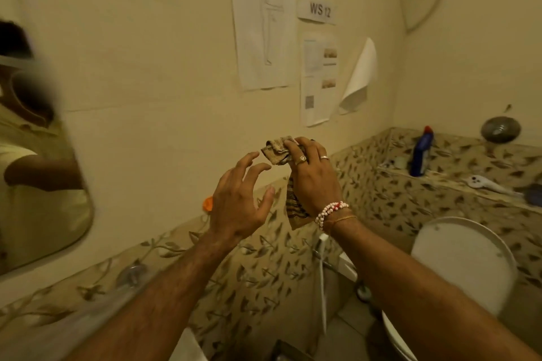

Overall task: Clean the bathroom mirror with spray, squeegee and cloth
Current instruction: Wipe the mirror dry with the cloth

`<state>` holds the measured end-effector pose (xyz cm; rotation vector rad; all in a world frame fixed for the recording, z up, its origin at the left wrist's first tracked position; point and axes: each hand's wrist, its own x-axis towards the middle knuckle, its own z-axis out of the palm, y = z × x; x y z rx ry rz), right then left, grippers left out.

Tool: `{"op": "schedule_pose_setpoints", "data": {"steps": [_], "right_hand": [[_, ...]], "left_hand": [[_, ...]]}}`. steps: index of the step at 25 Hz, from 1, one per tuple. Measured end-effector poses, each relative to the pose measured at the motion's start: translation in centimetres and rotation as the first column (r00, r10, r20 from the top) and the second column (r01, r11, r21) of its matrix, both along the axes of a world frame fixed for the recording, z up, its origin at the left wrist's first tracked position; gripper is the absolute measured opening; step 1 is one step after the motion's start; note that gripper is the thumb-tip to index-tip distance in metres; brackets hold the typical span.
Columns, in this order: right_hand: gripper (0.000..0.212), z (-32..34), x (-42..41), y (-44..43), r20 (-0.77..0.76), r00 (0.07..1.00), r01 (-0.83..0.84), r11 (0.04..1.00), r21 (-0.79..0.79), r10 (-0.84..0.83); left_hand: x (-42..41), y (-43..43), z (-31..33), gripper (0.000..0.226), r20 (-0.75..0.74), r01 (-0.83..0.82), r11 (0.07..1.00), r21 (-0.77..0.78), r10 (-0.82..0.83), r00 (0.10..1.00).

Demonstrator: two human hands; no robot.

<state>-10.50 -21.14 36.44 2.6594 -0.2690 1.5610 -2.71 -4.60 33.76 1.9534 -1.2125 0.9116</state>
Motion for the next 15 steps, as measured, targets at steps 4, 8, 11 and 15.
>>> {"op": "schedule_pose_setpoints", "data": {"steps": [4,8,11,15], "right_hand": [[0.054,-4.7,-0.9,-3.2,-0.07,0.996,0.068,0.995,0.071,-0.063],[0.054,-11.1,-1.8,-5.1,-0.183,0.976,0.156,0.969,0.192,-0.121],[0.05,-17.1,-2.6,-5.7,-0.261,0.953,0.221,0.94,0.258,-0.152],[0.045,-26.8,-4.8,-5.6,-0.383,0.908,0.322,0.868,0.378,-0.17]], "left_hand": [[0.3,-4.4,-4.5,0.045,-0.039,0.086,0.991,0.102,-0.082,0.996],[1.1,-7.7,-10.8,0.051,-0.147,0.151,0.969,0.198,-0.123,0.981],[1.2,-9.0,-16.6,0.058,-0.188,0.218,0.933,0.286,-0.169,0.968],[1.0,-8.9,-25.4,0.07,-0.31,0.279,0.84,0.465,-0.141,0.94]]}}
